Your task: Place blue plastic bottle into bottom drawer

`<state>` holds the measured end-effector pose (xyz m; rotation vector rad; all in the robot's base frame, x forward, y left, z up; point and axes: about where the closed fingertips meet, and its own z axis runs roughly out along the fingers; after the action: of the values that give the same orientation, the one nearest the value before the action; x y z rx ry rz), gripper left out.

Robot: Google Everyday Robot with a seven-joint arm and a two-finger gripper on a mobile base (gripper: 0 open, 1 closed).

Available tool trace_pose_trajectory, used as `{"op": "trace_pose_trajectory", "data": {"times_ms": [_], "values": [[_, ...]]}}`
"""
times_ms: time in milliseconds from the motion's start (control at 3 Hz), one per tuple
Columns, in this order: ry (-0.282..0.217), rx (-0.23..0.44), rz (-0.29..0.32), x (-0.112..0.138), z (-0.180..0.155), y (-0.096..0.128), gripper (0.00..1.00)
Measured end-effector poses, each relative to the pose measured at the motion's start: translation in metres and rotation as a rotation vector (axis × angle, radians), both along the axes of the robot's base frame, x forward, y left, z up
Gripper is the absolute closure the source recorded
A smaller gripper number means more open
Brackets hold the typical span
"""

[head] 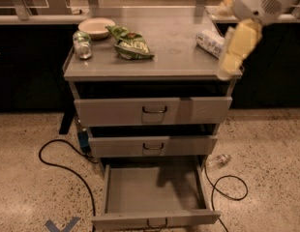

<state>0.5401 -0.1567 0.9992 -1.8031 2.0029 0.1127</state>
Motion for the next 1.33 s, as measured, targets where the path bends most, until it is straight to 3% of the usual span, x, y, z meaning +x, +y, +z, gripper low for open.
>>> {"op": "trace_pose_trajectory", "data": {"times_ms": [333, 667, 1000, 1333], "values": [[0.020, 0.119, -0.082, 0.047, 0.015, 0.013, 0.00], [-0.021, 0.176, -0.169, 0.059, 0.043, 0.009, 0.00], [0.014, 0.181, -0.228, 0.072, 0.031, 0.004, 0.00], [0.037, 0.256, -0.428, 0.103, 0.018, -0.041, 0.00]]}}
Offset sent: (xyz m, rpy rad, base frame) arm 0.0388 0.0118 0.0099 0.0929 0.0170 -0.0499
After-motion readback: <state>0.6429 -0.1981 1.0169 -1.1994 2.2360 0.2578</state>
